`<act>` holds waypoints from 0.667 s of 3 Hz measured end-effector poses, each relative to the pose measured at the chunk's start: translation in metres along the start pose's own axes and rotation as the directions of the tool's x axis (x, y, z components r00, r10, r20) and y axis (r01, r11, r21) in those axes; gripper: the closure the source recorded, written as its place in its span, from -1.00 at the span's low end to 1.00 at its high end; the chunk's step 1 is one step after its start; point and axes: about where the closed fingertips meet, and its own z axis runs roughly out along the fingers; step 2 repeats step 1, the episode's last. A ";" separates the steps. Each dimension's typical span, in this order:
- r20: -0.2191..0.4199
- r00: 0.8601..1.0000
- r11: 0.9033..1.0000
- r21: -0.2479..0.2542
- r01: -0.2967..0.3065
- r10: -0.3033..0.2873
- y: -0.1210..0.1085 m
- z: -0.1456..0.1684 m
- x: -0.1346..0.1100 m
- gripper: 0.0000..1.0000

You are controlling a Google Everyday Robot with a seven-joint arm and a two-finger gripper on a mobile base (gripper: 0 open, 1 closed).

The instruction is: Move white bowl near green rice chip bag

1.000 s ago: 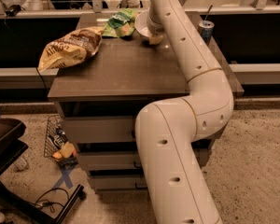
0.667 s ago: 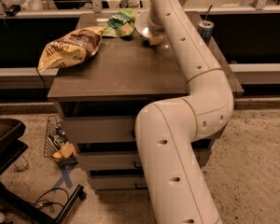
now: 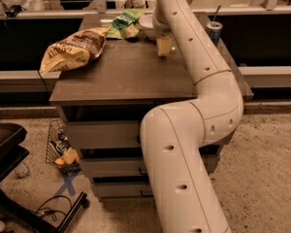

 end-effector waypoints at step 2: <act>0.000 1.000 1.000 0.000 0.000 0.000 0.003 -0.002 -0.001 -1.00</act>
Offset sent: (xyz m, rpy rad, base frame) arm 0.0000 0.0000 0.0000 0.0000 0.0000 0.0000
